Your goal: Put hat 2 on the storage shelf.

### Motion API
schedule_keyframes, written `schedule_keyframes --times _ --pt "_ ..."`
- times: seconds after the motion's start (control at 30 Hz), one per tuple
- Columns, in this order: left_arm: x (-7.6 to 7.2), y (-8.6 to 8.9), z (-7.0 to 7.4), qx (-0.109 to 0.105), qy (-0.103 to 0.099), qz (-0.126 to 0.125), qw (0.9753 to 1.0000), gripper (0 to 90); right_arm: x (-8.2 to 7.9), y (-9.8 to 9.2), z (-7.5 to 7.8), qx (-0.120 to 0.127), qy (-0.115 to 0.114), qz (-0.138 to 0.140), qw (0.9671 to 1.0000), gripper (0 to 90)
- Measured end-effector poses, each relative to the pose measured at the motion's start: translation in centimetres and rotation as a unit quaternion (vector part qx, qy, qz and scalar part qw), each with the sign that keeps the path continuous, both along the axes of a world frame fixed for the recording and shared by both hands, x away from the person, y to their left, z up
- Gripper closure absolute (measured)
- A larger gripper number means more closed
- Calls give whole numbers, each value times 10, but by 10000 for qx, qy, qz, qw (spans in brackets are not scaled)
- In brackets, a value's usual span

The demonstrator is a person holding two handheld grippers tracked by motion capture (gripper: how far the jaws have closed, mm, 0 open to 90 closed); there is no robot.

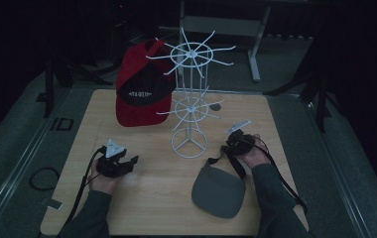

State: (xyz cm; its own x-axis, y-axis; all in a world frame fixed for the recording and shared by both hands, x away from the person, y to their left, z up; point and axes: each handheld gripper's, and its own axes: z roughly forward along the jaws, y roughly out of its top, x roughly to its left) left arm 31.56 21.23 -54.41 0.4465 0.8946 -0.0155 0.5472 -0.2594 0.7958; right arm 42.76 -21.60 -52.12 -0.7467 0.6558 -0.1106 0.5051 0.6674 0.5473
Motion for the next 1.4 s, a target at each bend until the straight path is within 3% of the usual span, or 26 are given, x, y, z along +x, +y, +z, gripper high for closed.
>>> schedule_keyframes --times 0.13,0.43,0.7,0.93,1.03,1.4 --pt "0 -1 0 1 -3 -2 10000 445 -1 -6 -2 87 119 -9 9999 678" --pt "0 -1 -1 4 4 -8 10000 444 2 -1 -14 -120 259 -49 9996 718" --pt "0 0 0 7 0 2 10000 444 4 5 -15 -353 305 -182 9987 871" --pt "1 0 0 8 2 5 10000 444 -1 -1 0 -259 -67 -434 9987 877" --pt "0 0 0 6 -7 12 10000 444 -5 -4 10 -104 -237 -507 9984 877" --pt "1 0 0 -7 7 31 10000 444 -22 -14 48 232 -883 -562 9942 878"
